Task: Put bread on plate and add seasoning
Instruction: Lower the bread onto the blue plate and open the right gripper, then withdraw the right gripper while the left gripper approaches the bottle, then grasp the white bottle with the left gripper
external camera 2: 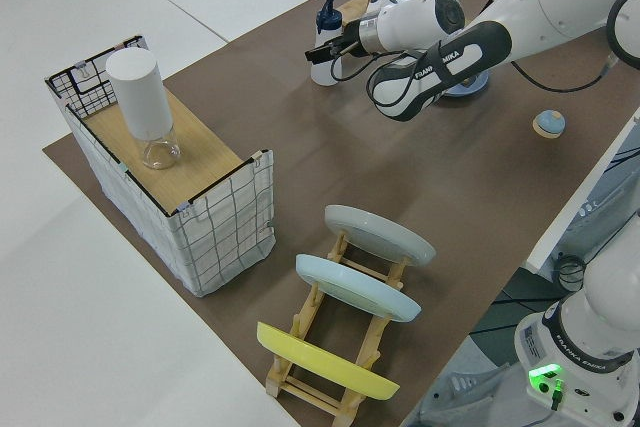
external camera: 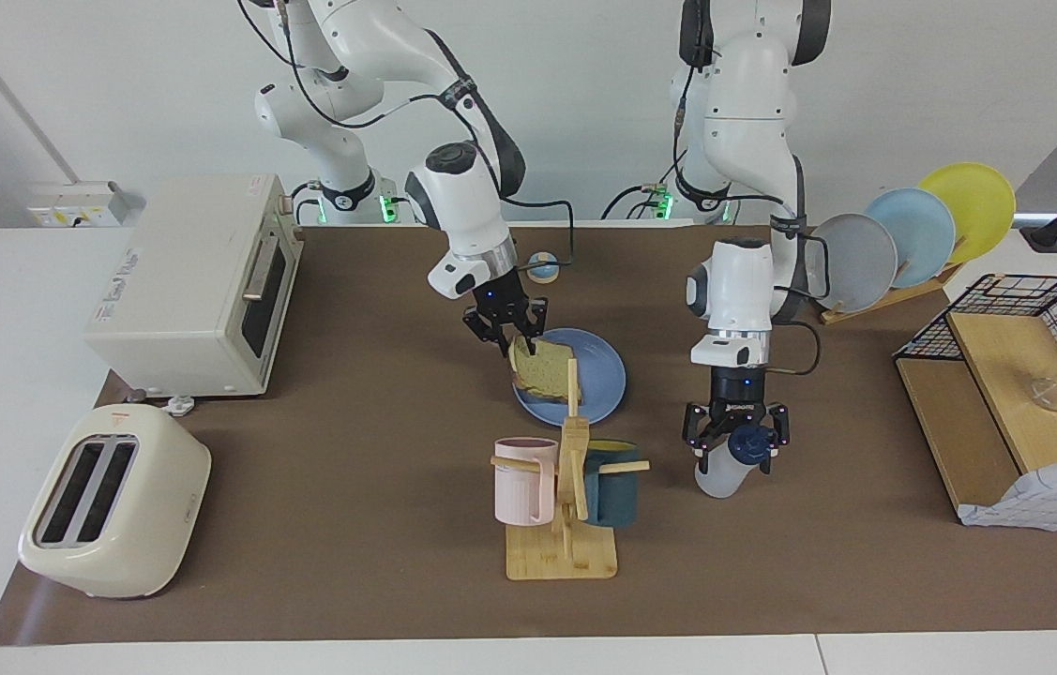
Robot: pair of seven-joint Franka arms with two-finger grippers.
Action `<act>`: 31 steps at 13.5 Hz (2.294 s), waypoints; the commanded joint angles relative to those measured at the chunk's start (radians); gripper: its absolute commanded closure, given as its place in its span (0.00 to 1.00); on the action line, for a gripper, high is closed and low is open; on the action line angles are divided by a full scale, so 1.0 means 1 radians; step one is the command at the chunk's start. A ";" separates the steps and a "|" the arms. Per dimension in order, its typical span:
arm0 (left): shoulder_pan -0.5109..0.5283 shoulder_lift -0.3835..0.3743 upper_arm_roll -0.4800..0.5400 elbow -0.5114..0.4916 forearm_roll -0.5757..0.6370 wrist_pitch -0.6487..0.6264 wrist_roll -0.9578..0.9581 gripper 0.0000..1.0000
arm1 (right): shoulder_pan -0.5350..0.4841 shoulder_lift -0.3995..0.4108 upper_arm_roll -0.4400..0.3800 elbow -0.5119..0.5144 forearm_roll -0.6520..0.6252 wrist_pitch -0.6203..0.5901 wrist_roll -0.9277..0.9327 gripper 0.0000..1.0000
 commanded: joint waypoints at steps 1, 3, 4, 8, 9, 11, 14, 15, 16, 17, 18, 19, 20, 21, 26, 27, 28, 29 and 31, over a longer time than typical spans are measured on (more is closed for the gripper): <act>-0.016 0.021 0.018 0.017 -0.013 0.021 0.011 0.00 | -0.017 -0.037 0.005 0.041 0.022 -0.079 -0.019 0.00; -0.015 0.021 0.018 0.014 -0.013 0.022 0.011 0.08 | -0.042 -0.041 0.003 0.145 0.020 -0.245 -0.025 0.00; -0.015 0.021 0.018 0.012 -0.013 0.022 0.011 0.30 | -0.053 -0.041 0.003 0.189 0.017 -0.315 -0.032 0.00; -0.012 0.021 0.018 0.009 -0.011 0.019 0.017 0.97 | -0.150 -0.073 -0.002 0.230 0.003 -0.461 -0.176 0.00; -0.009 0.020 0.018 0.009 -0.011 0.018 0.019 0.99 | -0.201 -0.083 -0.002 0.265 0.003 -0.532 -0.251 0.00; -0.003 0.018 0.018 0.018 -0.007 0.015 0.023 1.00 | -0.321 -0.083 -0.002 0.377 0.002 -0.719 -0.412 0.00; -0.001 -0.022 0.022 0.020 -0.005 -0.054 0.026 1.00 | -0.424 -0.096 -0.005 0.479 -0.001 -0.921 -0.519 0.00; -0.001 -0.040 0.022 0.029 -0.005 -0.108 0.051 1.00 | -0.435 -0.127 -0.005 0.479 -0.036 -0.968 -0.519 0.00; -0.001 -0.064 0.022 0.040 -0.005 -0.164 0.086 1.00 | -0.450 -0.150 -0.003 0.479 -0.085 -1.007 -0.519 0.00; 0.000 -0.089 0.022 0.041 -0.005 -0.218 0.092 1.00 | -0.462 -0.162 -0.005 0.482 -0.116 -1.036 -0.522 0.00; 0.000 -0.112 0.023 0.041 -0.005 -0.248 0.102 1.00 | -0.479 -0.184 -0.005 0.482 -0.124 -1.073 -0.522 0.00; 0.002 -0.127 0.025 0.041 -0.005 -0.269 0.109 1.00 | -0.484 -0.201 -0.005 0.480 -0.126 -1.113 -0.522 0.00; 0.002 -0.149 0.026 0.040 -0.005 -0.297 0.112 1.00 | -0.487 -0.208 -0.005 0.477 -0.126 -1.146 -0.525 0.00; 0.000 -0.176 0.026 0.041 -0.005 -0.344 0.114 1.00 | -0.496 -0.210 -0.003 0.468 -0.126 -1.150 -0.528 0.00; 0.002 -0.321 0.041 0.064 0.002 -0.631 0.149 1.00 | -0.559 -0.192 0.012 0.511 -0.159 -1.182 -0.588 0.00; 0.008 -0.345 0.041 0.087 0.066 -0.689 0.177 1.00 | -0.560 -0.192 0.020 0.513 -0.164 -1.184 -0.588 0.00; 0.019 -0.371 0.040 0.118 0.155 -0.752 0.219 1.00 | -0.562 -0.190 0.026 0.514 -0.164 -1.190 -0.588 0.00; 0.022 -0.394 0.040 0.147 0.198 -0.844 0.256 1.00 | -0.567 -0.189 0.026 0.526 -0.164 -1.196 -0.588 0.00; 0.022 -0.416 0.038 0.236 0.202 -1.035 0.337 1.00 | -0.576 -0.182 0.027 0.533 -0.163 -1.208 -0.589 0.00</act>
